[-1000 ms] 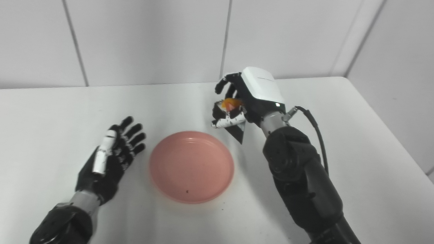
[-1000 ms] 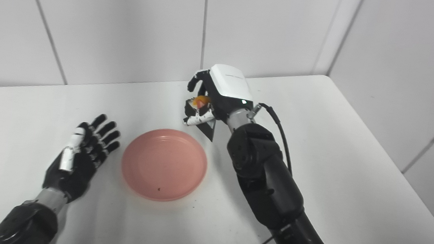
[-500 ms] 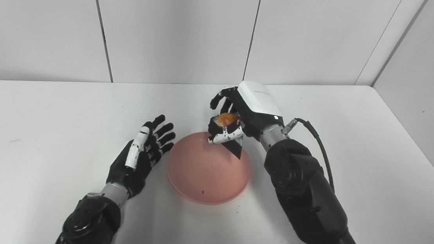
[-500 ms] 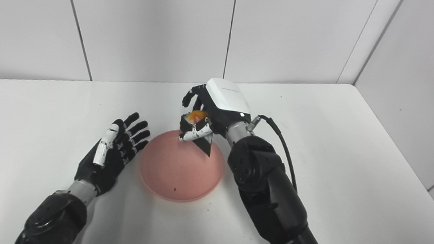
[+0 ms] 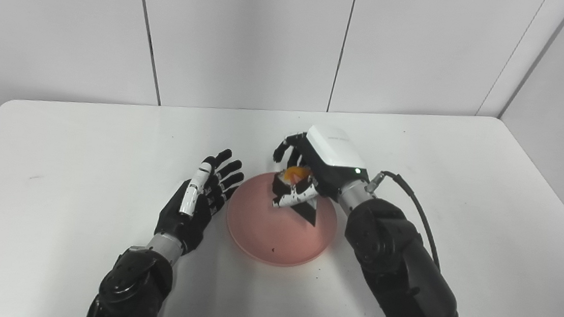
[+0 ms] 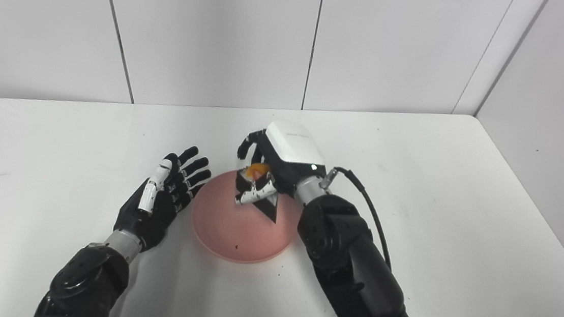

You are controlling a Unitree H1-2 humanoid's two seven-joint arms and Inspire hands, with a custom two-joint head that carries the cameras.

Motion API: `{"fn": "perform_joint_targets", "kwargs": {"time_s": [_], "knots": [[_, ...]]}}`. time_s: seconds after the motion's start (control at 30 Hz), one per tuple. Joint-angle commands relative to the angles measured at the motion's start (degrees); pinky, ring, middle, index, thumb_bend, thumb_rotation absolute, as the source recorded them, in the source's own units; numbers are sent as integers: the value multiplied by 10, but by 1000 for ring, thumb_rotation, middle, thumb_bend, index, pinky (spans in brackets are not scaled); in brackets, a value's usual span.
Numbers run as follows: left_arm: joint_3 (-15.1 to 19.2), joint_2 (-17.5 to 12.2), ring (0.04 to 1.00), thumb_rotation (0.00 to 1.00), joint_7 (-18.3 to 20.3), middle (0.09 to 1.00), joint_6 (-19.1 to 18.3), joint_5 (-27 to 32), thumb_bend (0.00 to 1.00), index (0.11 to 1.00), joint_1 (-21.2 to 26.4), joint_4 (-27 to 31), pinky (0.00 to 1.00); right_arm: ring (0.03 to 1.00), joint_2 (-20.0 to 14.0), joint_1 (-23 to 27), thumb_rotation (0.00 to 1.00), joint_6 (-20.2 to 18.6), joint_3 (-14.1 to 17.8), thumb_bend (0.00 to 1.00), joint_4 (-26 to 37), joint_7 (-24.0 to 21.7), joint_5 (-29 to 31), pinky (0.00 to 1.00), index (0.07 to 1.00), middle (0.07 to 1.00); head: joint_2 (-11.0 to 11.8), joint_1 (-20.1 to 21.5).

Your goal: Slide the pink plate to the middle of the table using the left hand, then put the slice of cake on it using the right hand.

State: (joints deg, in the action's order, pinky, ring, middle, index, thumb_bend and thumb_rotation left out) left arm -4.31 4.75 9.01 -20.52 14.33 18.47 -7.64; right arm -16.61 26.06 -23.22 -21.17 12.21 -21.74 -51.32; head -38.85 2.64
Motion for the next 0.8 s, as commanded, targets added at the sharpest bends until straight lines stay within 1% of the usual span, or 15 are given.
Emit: {"fn": "perform_joint_targets", "kwargs": {"time_s": [0.0, 0.03, 0.07, 0.13, 0.17, 0.2, 0.23, 0.27, 0.37, 0.47, 0.5, 0.53, 0.6, 0.67, 0.77], "knots": [[-1, 3, 898, 1000, -13, 908, -38, -10, 370, 916, -10, -13, 893, 387, -9, 18, 0, 25, 3, 520, 11, 10, -4, 306, 536, 416, 0, 0], [-1, 3, 899, 1000, -12, 908, -38, -10, 370, 916, -10, -12, 893, 387, -6, 13, 0, 21, 6, 520, 11, 5, 2, 307, 536, 416, -1, -2], [-2, 3, 901, 1000, -11, 911, -39, -10, 368, 919, -10, -11, 896, 359, -4, 10, 0, 18, 7, 525, 12, 0, 8, 283, 507, 453, -3, -2], [-3, 4, 902, 1000, -11, 913, -40, -10, 367, 922, -10, -10, 898, 350, -1, 4, 0, 15, 8, 527, 11, -3, 13, 274, 493, 473, -3, -2], [-3, 4, 903, 1000, -10, 914, -41, -10, 368, 923, -10, -9, 900, 358, 0, 1, 0, 16, 7, 522, 9, -2, 14, 279, 517, 445, -4, -2], [-3, 4, 905, 1000, -10, 916, -42, -10, 370, 926, -10, -8, 902, 361, 1, -1, 0, 17, 7, 525, 6, 0, 15, 282, 499, 466, -4, -3], [-4, 4, 906, 1000, -10, 918, -43, -10, 370, 929, -10, -7, 902, 363, 2, -3, 0, 19, 7, 520, 3, 2, 15, 287, 527, 432, -4, -3], [-4, 4, 906, 1000, -10, 918, -43, -10, 370, 929, -10, -7, 902, 370, 4, -5, 0, 20, 6, 519, 0, 5, 15, 293, 534, 425, -5, -3], [-3, 5, 906, 1000, -10, 918, -46, -9, 369, 930, -9, -7, 902, 385, 8, -10, 0, 28, 6, 518, -12, 15, 18, 311, 540, 420, -6, -3], [-3, 5, 908, 1000, -10, 919, -46, -10, 367, 931, -9, -7, 901, 358, 9, -12, 0, 37, 5, 518, -21, 23, 20, 286, 538, 412, -7, -4], [-4, 5, 910, 1000, -9, 922, -45, -9, 367, 933, -9, -8, 902, 336, 9, -13, 0, 40, 4, 524, -23, 25, 21, 262, 508, 451, -7, -4], [-4, 4, 911, 1000, -8, 922, -43, -10, 367, 933, -9, -8, 903, 328, 10, -14, 0, 43, 3, 526, -26, 28, 21, 254, 497, 464, -8, -4], [-5, 4, 910, 1000, -9, 922, -42, -11, 368, 932, -9, -8, 902, 348, 11, -15, 0, 48, 2, 519, -30, 34, 21, 266, 531, 419, -8, -4], [-5, 5, 911, 1000, -9, 923, -43, -11, 369, 932, -8, -8, 904, 368, 12, -16, 0, 53, 0, 518, -35, 41, 21, 282, 537, 417, -8, -5], [-6, 6, 913, 1000, -9, 925, -43, -11, 367, 934, -8, -8, 907, 362, 14, -18, 0, 54, -4, 518, -41, 47, 16, 278, 538, 415, -8, -9]]}}
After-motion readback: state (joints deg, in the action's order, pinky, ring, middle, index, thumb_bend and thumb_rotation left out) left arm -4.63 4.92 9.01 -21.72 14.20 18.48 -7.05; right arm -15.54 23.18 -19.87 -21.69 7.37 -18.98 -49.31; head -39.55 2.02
